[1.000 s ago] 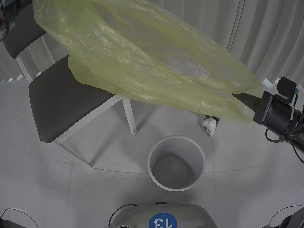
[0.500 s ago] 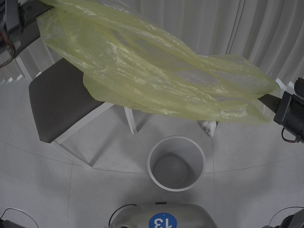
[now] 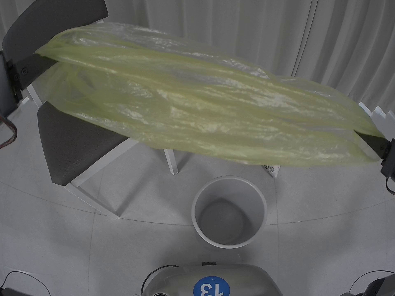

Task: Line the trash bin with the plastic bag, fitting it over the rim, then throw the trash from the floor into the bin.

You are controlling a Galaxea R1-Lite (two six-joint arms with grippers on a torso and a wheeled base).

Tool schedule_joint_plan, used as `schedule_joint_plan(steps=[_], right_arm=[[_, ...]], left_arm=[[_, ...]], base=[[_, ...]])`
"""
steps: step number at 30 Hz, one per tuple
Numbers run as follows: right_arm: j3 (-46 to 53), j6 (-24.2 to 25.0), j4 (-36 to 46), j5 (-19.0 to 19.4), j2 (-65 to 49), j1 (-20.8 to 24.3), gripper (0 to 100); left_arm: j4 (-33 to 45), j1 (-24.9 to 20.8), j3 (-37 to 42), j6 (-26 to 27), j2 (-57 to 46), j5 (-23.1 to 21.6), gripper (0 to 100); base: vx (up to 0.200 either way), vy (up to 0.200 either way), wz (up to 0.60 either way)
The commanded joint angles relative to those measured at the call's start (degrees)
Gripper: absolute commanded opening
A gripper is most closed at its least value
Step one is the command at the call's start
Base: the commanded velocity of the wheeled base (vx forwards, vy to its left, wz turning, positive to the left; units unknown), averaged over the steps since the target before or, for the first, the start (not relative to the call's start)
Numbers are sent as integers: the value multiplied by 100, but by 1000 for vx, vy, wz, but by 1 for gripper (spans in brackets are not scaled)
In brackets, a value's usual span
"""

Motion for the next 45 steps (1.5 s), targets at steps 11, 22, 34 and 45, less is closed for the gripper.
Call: schedule_joint_plan(steps=[11,22,34,45], right_arm=[[143,-319,27,-35,-468,-217,0],[240,-337,19,-8,-424,-217,0],[390,-319,10,79,-205,-182,0],[574,-188,1,299,235,-217,0]], left_arm=[[-1746,-62,1815,-795,-815,3,0],[-2915,-70,2413,-1226,-340,-94,0],[-3644,-378,2501,-1718,767,-103,0],[-4330,-343,2510,-2070,1840,-234,0]], base=[[0,0,0],[0,0,0],[0,0,0],[0,0,0]])
